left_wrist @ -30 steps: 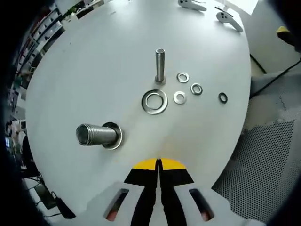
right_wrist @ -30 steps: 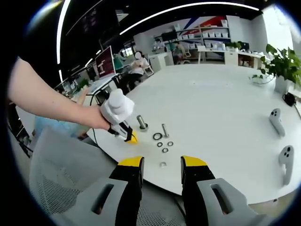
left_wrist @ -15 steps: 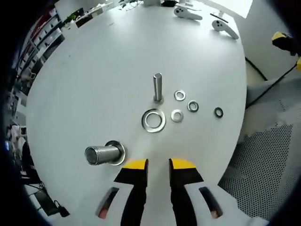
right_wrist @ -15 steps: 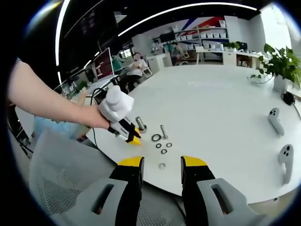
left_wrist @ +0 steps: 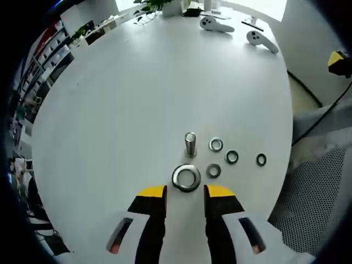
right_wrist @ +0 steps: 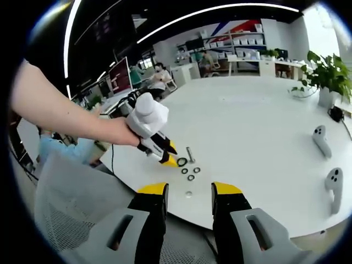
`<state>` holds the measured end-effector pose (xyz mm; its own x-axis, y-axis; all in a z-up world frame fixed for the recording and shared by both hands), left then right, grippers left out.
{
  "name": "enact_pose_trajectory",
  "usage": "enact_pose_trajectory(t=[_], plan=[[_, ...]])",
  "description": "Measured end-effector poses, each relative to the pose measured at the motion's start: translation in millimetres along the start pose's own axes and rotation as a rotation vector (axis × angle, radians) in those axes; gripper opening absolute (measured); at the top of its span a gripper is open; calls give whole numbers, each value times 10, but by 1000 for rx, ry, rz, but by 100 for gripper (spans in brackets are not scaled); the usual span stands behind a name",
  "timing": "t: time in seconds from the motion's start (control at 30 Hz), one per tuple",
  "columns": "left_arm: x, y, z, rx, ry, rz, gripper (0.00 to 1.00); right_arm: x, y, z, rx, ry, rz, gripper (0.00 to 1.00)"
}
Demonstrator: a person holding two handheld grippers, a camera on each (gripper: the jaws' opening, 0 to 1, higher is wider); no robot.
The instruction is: Place the washer onto the threaded stud by aligning its center hole with the stud, sliding it down to the base, and recovering from edge contact or off-axis alignment until the washer reaches the visible bottom stop.
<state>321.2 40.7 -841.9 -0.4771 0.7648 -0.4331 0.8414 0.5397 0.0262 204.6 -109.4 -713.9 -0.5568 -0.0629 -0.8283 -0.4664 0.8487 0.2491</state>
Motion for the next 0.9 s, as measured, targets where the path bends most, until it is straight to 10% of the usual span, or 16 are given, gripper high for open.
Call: enact_pose_trajectory(t=[0.9], plan=[[-24, -12, 173, 63, 115, 99, 21, -8, -20, 2, 6, -4, 6, 33]])
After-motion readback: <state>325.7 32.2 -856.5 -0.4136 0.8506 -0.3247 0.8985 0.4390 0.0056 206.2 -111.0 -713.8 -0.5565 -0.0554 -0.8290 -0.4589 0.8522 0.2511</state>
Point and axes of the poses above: the point that each gripper's makers call its tool centre point, and the gripper's own axes: z roughly forward along the fingers, y roughly to its left, x roughly out of its underside, the point moved 2 cm from there along -z, roughly backward along the fingers, and after that the axes turned 5 degrees about -y, right-handed, at the moved point
